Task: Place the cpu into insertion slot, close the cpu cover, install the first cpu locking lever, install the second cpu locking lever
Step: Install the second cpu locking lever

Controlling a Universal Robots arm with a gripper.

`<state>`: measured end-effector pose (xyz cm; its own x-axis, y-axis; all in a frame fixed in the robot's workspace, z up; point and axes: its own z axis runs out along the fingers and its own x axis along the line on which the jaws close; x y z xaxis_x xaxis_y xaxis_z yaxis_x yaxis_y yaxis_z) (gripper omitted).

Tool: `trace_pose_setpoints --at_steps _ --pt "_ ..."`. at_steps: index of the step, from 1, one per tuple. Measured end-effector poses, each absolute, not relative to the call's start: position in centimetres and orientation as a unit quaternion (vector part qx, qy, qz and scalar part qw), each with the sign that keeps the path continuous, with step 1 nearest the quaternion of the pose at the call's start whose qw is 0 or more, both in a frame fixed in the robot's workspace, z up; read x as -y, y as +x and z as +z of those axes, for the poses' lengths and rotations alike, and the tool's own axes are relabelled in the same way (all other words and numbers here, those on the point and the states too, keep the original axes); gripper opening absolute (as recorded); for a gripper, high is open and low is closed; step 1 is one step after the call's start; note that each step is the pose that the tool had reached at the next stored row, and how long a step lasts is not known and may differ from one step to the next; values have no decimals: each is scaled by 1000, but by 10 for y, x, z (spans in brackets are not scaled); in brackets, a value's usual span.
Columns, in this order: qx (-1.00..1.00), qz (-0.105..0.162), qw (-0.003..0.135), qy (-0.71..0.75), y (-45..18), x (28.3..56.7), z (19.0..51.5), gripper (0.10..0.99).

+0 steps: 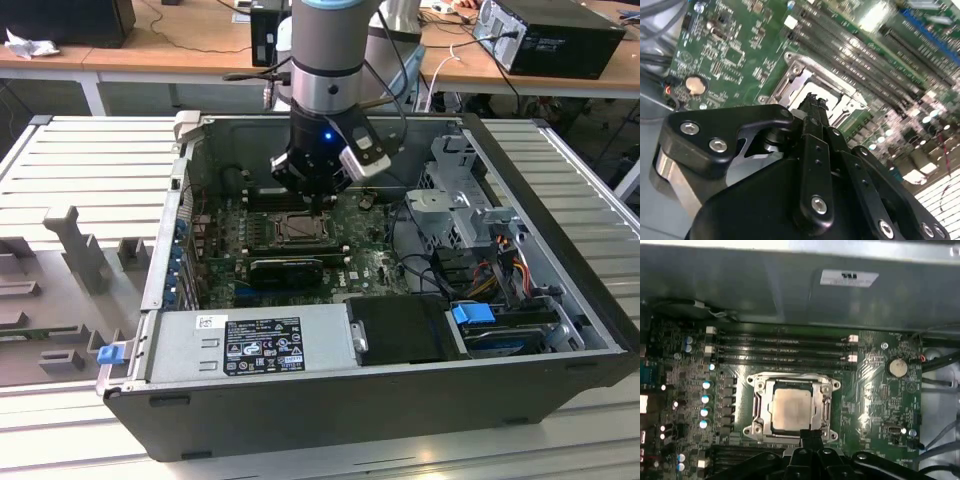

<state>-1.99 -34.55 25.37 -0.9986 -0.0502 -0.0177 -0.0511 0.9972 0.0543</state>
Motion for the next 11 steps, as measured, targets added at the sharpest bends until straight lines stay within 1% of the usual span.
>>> trace_pose_setpoints --at_steps 2,3,5,11 --pt "-999 35 8 -25 -20 351 253 106" --pt "-998 50 8 -25 -20 352 253 106" --pt "-998 65 8 -25 -20 354 252 106" --pt "-997 68 3 -27 -20 366 240 106"
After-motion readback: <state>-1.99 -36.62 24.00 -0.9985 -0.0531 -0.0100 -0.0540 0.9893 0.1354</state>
